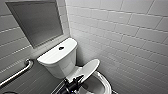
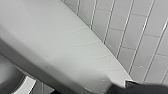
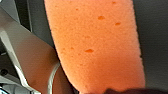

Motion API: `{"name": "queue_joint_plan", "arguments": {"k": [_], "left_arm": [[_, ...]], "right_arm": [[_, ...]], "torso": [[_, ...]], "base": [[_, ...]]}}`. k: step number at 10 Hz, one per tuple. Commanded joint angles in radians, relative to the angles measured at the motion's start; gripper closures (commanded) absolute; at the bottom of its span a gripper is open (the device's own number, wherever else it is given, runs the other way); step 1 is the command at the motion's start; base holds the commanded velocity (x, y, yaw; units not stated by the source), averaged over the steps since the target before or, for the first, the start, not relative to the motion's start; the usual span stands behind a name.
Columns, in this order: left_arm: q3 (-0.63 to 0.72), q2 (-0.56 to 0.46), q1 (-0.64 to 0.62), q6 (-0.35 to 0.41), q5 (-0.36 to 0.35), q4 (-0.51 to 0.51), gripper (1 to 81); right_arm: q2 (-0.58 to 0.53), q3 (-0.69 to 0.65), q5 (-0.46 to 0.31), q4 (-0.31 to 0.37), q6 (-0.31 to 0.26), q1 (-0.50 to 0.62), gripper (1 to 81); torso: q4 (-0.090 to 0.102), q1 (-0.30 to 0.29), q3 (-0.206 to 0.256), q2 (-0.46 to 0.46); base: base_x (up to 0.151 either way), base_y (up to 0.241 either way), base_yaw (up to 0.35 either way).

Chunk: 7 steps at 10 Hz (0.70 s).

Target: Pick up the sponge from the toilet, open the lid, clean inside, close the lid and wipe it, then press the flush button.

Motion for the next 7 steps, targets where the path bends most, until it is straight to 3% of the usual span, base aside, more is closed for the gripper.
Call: {"name": "queue_joint_plan", "arguments": {"k": [1, 4, 7], "left_arm": [[0.043, -0.06, -0.112, 0.002, -0.035, 0.006, 1.0], [0.034, -0.07, -0.129, -0.012, -0.072, 0.0, 1.0], [0.023, -0.066, -0.157, -0.097, -0.087, -0.082, 1.0]], "right_arm": [[-0.001, 0.007, -0.066, -0.013, -0.001, -0.001, 81.1], [0.001, 0.002, -0.066, -0.013, 0.001, -0.004, 81.1], [0.004, 0.001, -0.066, -0.012, 0.001, -0.007, 81.1]], "torso": [[0.0, 0.0, 0.0, 0.0], [0.0, 0.0, 0.0, 0.0], [0.0, 0.0, 0.0, 0.0]], "base": [[0.0, 0.0, 0.0], [0.0, 0.0, 0.0], [0.0, 0.0, 0.0]]}}
